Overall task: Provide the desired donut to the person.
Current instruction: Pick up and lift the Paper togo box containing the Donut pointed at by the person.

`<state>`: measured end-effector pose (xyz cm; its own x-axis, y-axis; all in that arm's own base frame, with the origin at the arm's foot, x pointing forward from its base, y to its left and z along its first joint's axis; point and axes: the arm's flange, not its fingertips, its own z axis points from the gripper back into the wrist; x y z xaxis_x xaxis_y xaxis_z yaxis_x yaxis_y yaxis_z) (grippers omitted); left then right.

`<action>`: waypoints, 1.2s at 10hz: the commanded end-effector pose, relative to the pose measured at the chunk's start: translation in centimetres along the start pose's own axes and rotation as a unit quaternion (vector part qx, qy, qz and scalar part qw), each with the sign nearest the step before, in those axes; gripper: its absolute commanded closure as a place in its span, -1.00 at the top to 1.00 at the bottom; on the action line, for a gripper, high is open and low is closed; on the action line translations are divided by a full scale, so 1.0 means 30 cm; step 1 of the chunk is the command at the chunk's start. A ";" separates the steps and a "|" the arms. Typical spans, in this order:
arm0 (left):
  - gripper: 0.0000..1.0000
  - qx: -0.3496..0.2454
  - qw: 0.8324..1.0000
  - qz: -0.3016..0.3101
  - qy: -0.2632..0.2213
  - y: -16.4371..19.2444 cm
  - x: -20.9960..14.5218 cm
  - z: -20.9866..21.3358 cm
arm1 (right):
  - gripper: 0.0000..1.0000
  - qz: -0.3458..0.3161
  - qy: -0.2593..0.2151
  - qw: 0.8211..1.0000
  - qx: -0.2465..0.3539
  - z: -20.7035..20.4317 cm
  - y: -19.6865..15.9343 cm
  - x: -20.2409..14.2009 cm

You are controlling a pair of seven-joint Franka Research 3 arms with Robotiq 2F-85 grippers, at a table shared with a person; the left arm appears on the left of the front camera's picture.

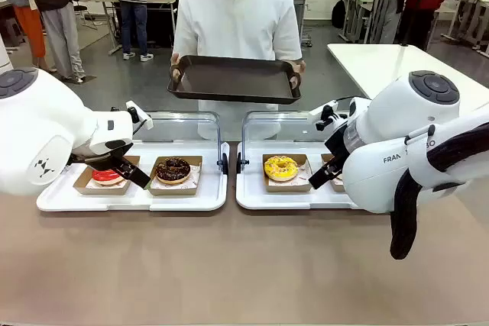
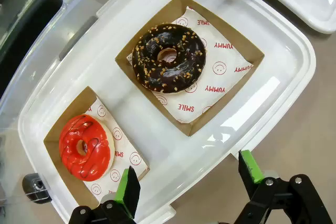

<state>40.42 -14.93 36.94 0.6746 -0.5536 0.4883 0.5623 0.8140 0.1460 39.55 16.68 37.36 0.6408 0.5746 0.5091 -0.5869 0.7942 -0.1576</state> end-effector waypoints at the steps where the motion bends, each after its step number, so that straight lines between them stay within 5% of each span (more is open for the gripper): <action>1: 1.00 0.000 1.000 0.000 0.000 0.000 0.000 0.000 | 1.00 0.000 0.000 1.000 0.000 0.000 0.000 0.000; 12: 1.00 0.000 1.000 0.000 0.000 0.000 0.000 0.000 | 1.00 0.000 0.000 1.000 0.000 0.000 0.000 0.000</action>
<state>40.42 -14.94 36.94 0.6745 -0.5538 0.4883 0.5624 0.8138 0.1461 39.55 16.67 37.36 0.6411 0.5743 0.5091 -0.5866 0.7944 -0.1576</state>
